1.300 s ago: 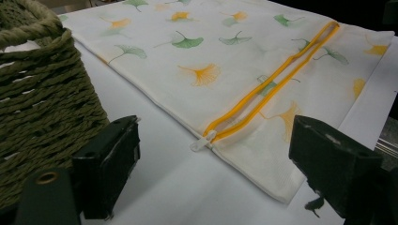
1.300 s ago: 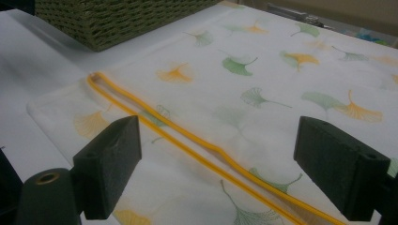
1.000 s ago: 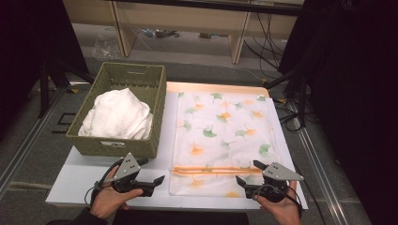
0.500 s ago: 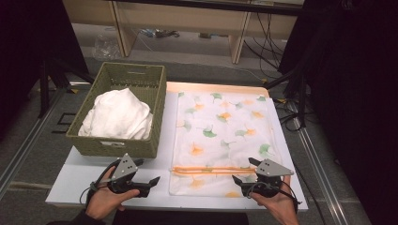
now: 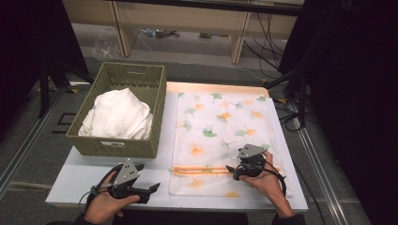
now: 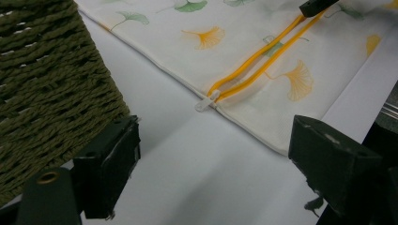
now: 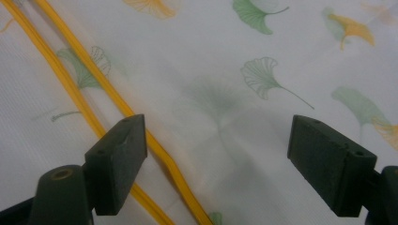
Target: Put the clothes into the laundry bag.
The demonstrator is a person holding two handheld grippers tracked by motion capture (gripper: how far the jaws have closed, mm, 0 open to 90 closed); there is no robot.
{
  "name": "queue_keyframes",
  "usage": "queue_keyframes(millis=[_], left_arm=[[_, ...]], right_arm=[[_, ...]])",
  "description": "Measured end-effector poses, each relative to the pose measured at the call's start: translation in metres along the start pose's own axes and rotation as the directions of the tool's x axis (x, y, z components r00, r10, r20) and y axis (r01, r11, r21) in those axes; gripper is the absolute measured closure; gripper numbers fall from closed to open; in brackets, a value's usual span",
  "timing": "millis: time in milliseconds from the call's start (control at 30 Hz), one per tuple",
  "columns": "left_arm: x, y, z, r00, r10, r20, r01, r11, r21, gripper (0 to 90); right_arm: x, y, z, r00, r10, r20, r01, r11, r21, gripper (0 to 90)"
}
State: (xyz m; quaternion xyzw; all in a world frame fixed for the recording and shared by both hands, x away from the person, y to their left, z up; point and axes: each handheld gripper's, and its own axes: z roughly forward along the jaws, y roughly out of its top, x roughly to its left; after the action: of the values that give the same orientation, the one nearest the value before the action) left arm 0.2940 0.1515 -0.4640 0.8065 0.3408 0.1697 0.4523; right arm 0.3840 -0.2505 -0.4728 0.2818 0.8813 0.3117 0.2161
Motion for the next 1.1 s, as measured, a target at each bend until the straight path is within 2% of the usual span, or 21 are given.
queue_keyframes(millis=[67,133,200,233,267,300,367,400,467,500,533,667,733,767,867,900,933,967,1000,1033,1100], left_arm=[[0.001,0.0,0.0,1.0,0.006,0.002,-0.006,1.0,0.005,16.7],[0.001,0.0,0.001,1.0,0.0,0.004,0.0,1.0,0.002,16.7],[0.002,0.0,0.0,1.0,0.001,-0.004,-0.001,1.0,0.004,16.7],[0.002,0.0,0.0,1.0,0.001,-0.004,-0.001,1.0,0.004,16.7],[0.002,0.0,0.001,1.0,0.001,-0.004,-0.001,1.0,0.005,16.7],[0.002,-0.001,0.001,1.0,0.0,-0.004,0.0,1.0,0.006,16.7],[0.002,-0.001,0.001,1.0,-0.003,-0.004,0.003,1.0,0.003,16.7],[0.002,0.0,0.0,1.0,0.0,-0.004,0.0,1.0,0.005,16.7],[0.002,0.0,0.001,1.0,0.0,-0.002,0.0,1.0,0.002,16.6],[0.002,0.0,0.001,1.0,0.001,0.0,-0.001,1.0,0.005,16.6],[0.002,-0.001,0.001,1.0,0.004,0.004,-0.004,1.0,0.006,16.6],[0.001,0.0,0.003,0.9999,-0.005,0.012,0.005,1.0,0.003,16.6],[0.002,-0.001,0.001,0.9996,0.026,0.005,-0.026,0.9992,0.028,16.6],[0.001,0.0,0.002,0.9999,0.012,0.012,-0.012,0.9998,0.015,16.6],[0.002,0.001,0.002,0.9997,0.024,0.008,-0.024,0.9994,0.025,16.6],[0.001,0.0,0.003,0.9996,0.026,0.012,-0.026,0.9992,0.029,16.6],[0.0,0.0,0.003,0.9999,0.013,0.011,-0.013,0.9996,0.023,16.6],[0.001,0.0,0.003,0.9996,0.025,0.013,-0.025,0.9993,0.029,16.6],[0.001,0.001,0.002,0.9996,0.027,0.01,-0.028,0.9994,0.023,16.7],[0.002,0.001,0.002,0.9995,0.03,0.012,-0.03,0.9993,0.022,16.9],[0.002,-0.001,0.002,0.9997,0.018,0.013,-0.018,0.9997,0.017,17.0]], right_arm=[[0.001,0.003,0.006,0.9994,-0.033,-0.007,0.033,0.999,0.014,21.5],[0.003,0.003,0.008,0.9997,-0.025,-0.006,0.025,0.999,0.026,21.9],[0.001,0.005,0.014,0.9968,-0.078,-0.017,0.078,0.996,0.048,28.5],[0.001,0.005,0.014,0.9968,-0.078,-0.017,0.078,0.996,0.048,28.5],[0.0,0.008,0.013,0.9954,-0.095,0.014,0.094,0.993,0.07,42.8],[-0.003,0.01,0.013,0.9915,-0.128,0.023,0.126,0.989,0.083,44.4],[-0.005,0.012,0.013,0.9903,-0.13,0.048,0.124,0.986,0.109,50.4],[-0.008,0.013,0.014,0.9875,-0.153,0.038,0.148,0.983,0.105,50.7],[-0.009,0.012,0.015,0.9893,-0.143,0.028,0.14,0.985,0.098,50.8],[-0.009,0.011,0.013,0.9937,-0.11,0.02,0.107,0.989,0.106,51.1],[-0.011,0.011,0.013,0.9932,-0.117,-0.002,0.116,0.988,0.1,51.3],[-0.012,0.011,0.014,0.9952,-0.097,0.014,0.095,0.988,0.12,51.3],[-0.016,0.012,0.017,0.9956,-0.093,-0.006,0.093,0.987,0.127,51.9],[-0.018,0.012,0.018,0.996,-0.087,-0.019,0.088,0.988,0.125,52.0],[-0.021,0.012,0.021,0.9973,-0.074,-0.005,0.074,0.992,0.103,52.9],[-0.025,0.013,0.024,0.9996,-0.016,-0.022,0.019,0.994,0.104,56.6],[-0.027,0.013,0.025,0.9996,0.001,-0.029,0.002,0.995,0.101,57.6],[-0.029,0.013,0.027,0.9995,0.008,-0.031,-0.005,0.995,0.099,59.3],[-0.03,0.013,0.028,0.9979,0.05,-0.041,-0.045,0.994,0.098,62.5],[-0.034,0.013,0.029,0.9969,0.052,-0.06,-0.047,0.995,0.09,63.7],[-0.039,0.013,0.03,0.9904,0.101,-0.095,-0.091,0.99,0.103,67.2]])
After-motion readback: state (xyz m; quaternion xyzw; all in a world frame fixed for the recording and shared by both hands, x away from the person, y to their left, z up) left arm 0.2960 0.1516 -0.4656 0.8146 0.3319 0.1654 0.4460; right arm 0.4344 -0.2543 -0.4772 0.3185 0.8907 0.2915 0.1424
